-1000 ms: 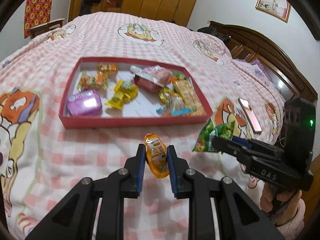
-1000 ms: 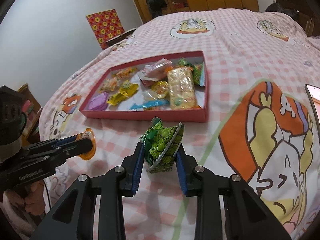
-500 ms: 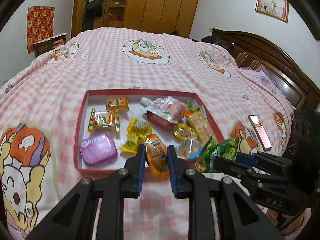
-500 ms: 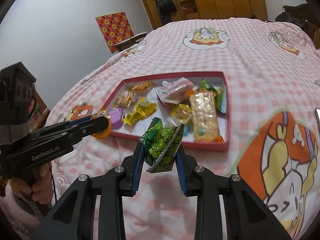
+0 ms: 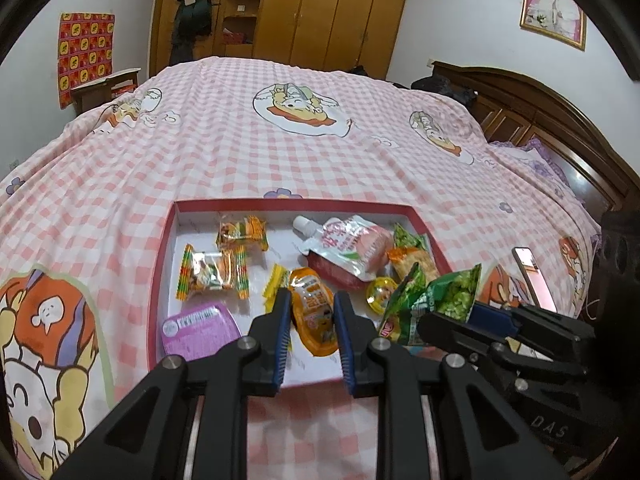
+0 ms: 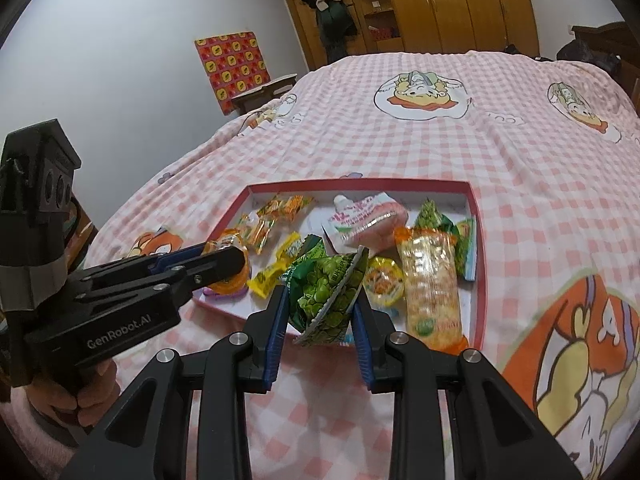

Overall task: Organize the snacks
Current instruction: 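Carry the jelly cup in the left tool into the box while the right tool carries the pea bag there, then open the left tool to drop the jelly cup while the right tool releases the pea bag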

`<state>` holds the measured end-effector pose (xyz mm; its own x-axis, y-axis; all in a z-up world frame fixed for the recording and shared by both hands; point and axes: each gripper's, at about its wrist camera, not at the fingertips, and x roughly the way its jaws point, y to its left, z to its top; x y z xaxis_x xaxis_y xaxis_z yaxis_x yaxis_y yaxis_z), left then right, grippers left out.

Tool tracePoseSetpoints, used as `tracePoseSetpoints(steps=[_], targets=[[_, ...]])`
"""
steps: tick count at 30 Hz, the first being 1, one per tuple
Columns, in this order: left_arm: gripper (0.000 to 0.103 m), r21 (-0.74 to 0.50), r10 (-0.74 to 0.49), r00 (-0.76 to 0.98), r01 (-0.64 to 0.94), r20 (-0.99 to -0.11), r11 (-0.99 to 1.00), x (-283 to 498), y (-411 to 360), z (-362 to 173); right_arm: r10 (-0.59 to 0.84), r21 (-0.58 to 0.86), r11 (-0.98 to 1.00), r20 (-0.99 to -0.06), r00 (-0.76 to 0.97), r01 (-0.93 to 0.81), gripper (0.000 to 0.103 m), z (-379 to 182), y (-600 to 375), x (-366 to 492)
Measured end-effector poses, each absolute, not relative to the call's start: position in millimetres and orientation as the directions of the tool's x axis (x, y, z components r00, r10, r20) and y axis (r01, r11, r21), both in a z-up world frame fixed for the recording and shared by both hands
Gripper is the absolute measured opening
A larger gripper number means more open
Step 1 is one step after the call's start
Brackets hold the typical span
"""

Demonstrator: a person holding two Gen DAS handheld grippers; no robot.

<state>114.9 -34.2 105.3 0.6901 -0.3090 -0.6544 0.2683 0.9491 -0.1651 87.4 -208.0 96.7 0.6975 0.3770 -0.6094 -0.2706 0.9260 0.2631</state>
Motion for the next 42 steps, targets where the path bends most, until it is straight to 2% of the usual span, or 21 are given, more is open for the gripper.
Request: tracePoseSetpoints(steps=[11,32,42], targets=[[0.022,-0.136,-0.26,0.707,0.227,-0.658,0.964,141,-35,92,0.371,0.26,0.928,-0.609,0.701,-0.265,0.032,93,-204,110],[0.023,-0.17,-0.234,0.665,0.161,-0.709,0.972,182,-23,46,0.375,0.261,0.927,-0.644,0.667,-0.269,0.032,69,-193,139],[0.023,-0.181,-0.241,0.668,0.159,-0.704,0.971,183,-22,46,0.364,0.262,0.931,-0.657,0.661,-0.252,0.032,60,-193,147]])
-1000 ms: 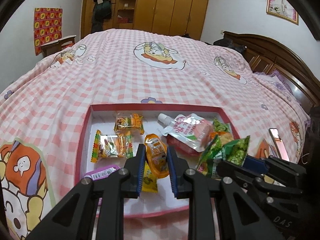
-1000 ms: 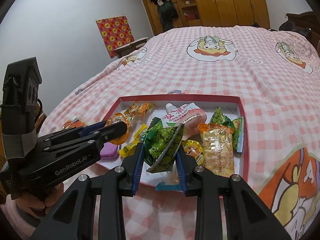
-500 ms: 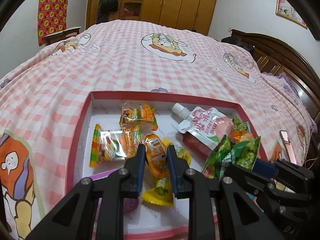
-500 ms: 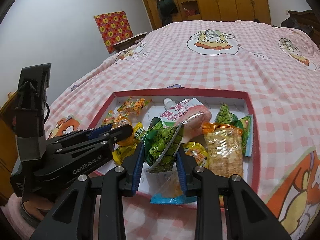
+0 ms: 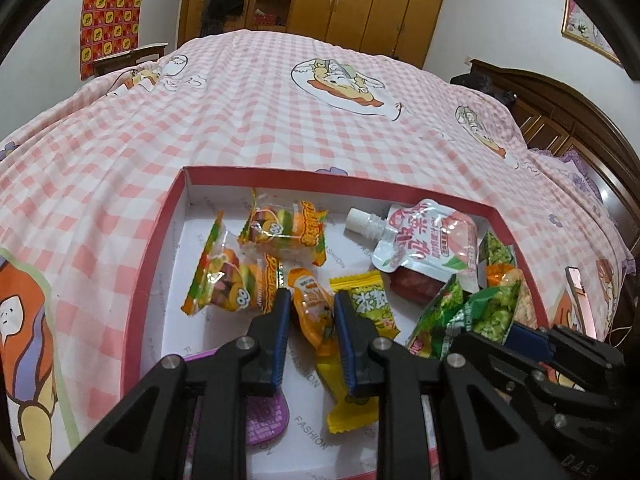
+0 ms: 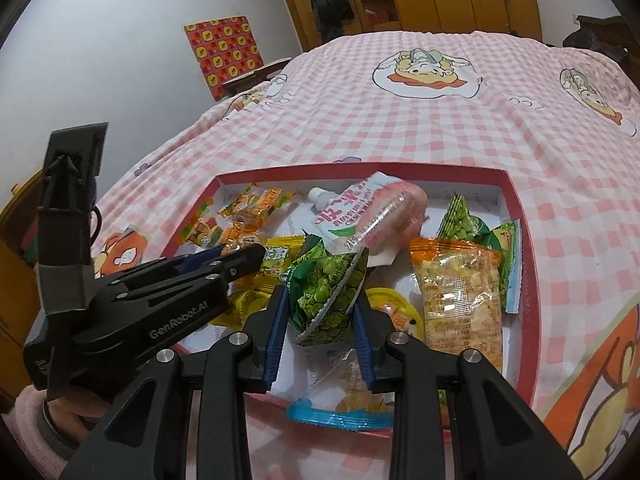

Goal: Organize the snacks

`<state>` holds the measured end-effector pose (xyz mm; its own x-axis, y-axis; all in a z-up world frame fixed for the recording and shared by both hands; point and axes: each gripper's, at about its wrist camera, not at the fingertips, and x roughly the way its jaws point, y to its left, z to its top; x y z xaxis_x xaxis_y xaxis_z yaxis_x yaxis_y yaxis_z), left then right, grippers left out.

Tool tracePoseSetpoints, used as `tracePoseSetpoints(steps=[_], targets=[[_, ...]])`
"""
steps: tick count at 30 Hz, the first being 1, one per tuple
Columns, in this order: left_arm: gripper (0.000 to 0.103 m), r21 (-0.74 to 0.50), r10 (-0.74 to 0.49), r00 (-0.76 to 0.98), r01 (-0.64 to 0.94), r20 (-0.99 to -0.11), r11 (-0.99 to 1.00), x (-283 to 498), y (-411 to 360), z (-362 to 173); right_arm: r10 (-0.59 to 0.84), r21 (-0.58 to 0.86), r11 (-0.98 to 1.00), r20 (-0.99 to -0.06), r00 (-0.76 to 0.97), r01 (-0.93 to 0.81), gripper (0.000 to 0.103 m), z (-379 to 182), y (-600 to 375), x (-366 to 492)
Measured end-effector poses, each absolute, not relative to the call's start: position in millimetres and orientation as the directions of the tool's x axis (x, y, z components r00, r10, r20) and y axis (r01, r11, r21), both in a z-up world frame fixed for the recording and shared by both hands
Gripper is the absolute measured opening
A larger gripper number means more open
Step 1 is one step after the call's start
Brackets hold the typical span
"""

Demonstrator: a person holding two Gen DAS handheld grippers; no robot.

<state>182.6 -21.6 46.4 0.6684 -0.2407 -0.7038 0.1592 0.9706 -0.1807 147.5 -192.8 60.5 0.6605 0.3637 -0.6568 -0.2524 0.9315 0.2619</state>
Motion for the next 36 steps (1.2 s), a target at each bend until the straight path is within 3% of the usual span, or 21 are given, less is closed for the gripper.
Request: tracePoseSetpoints(steps=[4,8,12,23,29,36], targets=[[0.024,-0.187,-0.242,0.663,0.155,-0.708,0.97,181,-21,48,0.338,0.238,0.941,-0.662,0.669,-0.241,0.032,60,-191,149],[0.038,-0.191,-0.242,0.663,0.15,-0.709,0.97,177,-20,52,0.337,0.23,0.942,-0.663,0.669,-0.247,0.034,59,-190,148],[0.048,-0.183,-0.236,0.669,0.15,-0.704,0.972,169,-20,59,0.335,0.23,0.942,-0.647,0.685,-0.244,0.046,63,-192,144],[0.065,-0.164,-0.236,0.686,0.169,-0.689,0.972,138,-22,78,0.342,0.231,0.94,-0.612,0.713,-0.252,0.053,76,-195,127],[0.077,-0.163,-0.224,0.694,0.154,-0.684,0.975,120,-18,83,0.334,0.228,0.942,-0.593,0.733,-0.245,0.063,84,-199,113],[0.081,-0.145,-0.202,0.696,0.141,-0.689,0.979,95,-18,85,0.329,0.23,0.944,-0.586,0.74,-0.237,0.065,85,-204,92]])
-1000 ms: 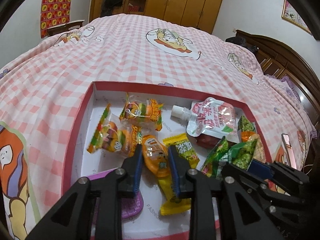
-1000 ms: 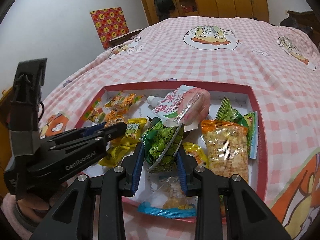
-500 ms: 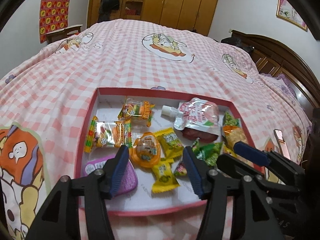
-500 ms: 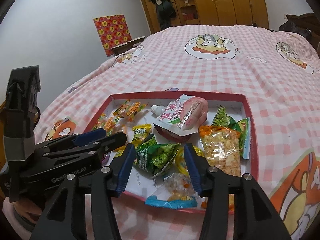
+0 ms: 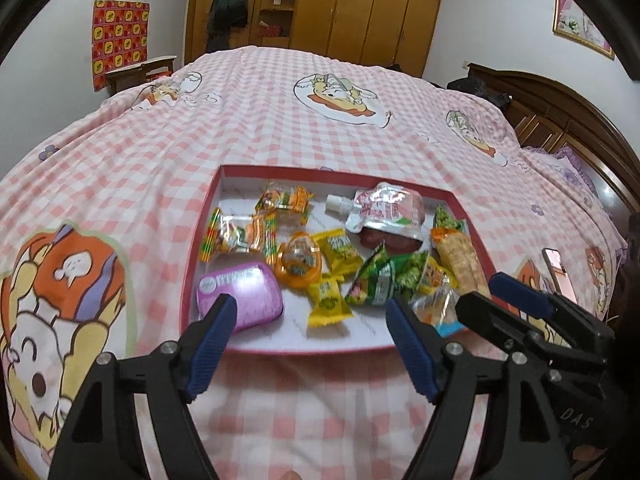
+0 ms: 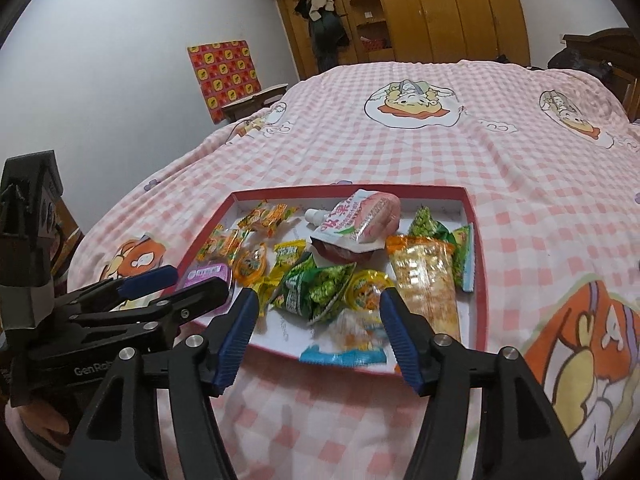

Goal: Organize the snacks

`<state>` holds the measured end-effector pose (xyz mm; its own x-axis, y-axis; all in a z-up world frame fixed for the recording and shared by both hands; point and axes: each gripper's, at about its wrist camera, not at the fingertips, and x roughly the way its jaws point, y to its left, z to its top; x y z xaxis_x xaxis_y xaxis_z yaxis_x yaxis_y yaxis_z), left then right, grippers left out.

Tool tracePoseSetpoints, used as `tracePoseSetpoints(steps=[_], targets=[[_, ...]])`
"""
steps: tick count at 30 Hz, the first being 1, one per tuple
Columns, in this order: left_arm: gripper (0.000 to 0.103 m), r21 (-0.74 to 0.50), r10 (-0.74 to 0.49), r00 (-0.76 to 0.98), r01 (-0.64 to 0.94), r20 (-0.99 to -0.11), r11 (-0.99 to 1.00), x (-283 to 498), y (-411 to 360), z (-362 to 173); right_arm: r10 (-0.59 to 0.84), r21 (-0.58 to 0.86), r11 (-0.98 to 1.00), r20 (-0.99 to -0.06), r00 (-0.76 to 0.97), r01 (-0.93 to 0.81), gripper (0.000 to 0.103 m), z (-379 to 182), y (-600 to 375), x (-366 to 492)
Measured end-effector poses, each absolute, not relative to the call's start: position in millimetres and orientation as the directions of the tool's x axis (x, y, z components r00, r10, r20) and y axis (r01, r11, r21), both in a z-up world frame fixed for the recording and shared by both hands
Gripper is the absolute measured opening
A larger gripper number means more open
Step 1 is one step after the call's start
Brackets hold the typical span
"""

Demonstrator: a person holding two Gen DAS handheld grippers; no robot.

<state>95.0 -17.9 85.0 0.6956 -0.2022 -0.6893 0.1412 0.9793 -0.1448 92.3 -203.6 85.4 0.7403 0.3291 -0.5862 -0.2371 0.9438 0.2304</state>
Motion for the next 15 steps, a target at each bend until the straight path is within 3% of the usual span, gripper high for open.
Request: tracePoseSetpoints(steps=[15], targets=[[0.081,-0.119,-0.171,0.675,0.123,-0.717,0.985,61,-23,64,0.283,0.203,0.959,-0.624,0.729,-0.199,0.07,65,-213,51]])
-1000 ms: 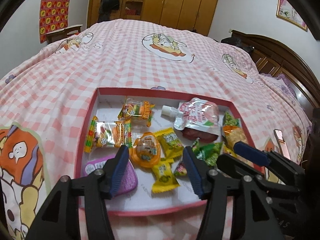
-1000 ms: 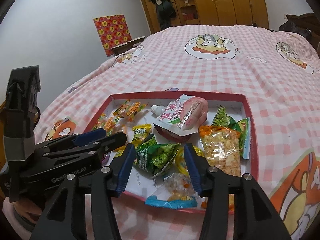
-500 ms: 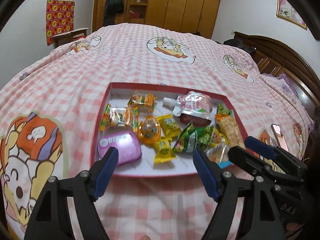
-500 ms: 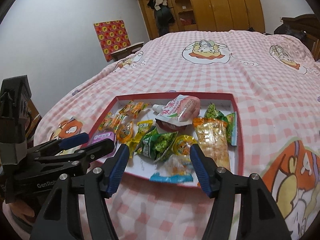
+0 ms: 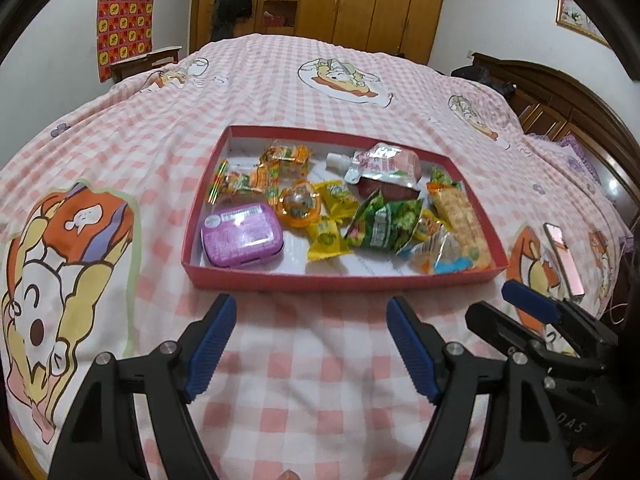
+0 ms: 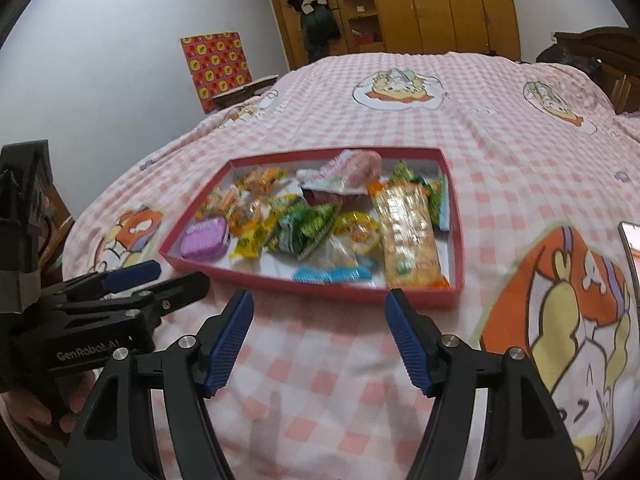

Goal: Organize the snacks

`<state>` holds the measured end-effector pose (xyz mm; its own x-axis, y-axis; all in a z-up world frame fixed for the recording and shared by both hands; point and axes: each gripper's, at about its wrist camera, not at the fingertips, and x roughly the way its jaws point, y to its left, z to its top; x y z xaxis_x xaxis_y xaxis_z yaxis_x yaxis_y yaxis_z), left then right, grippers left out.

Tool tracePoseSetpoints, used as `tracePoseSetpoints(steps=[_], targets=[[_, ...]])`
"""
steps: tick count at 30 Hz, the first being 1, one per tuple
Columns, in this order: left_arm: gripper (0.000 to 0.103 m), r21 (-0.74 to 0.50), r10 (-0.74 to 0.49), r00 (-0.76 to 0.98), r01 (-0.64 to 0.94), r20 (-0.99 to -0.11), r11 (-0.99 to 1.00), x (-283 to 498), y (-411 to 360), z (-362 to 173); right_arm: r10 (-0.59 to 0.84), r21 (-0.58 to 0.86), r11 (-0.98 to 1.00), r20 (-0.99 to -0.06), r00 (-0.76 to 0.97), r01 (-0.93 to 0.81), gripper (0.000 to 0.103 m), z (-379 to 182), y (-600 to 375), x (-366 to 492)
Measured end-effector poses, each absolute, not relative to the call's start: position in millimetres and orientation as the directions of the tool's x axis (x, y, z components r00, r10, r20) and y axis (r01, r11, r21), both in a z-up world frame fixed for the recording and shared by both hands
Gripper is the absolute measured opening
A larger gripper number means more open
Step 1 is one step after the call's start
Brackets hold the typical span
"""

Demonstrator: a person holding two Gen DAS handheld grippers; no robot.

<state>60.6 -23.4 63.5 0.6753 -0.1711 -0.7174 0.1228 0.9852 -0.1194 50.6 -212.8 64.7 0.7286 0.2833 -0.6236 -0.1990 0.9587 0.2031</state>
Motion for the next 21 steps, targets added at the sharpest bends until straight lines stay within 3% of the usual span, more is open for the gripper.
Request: tracePoseSetpoints(steps=[21], targets=[[0.084,-0.029,-0.079,0.635,0.09,-0.768,0.996,73,-34,17,0.136,0.121,0.99,-0.715,0.685,-0.07,0.07,17,-216,63]])
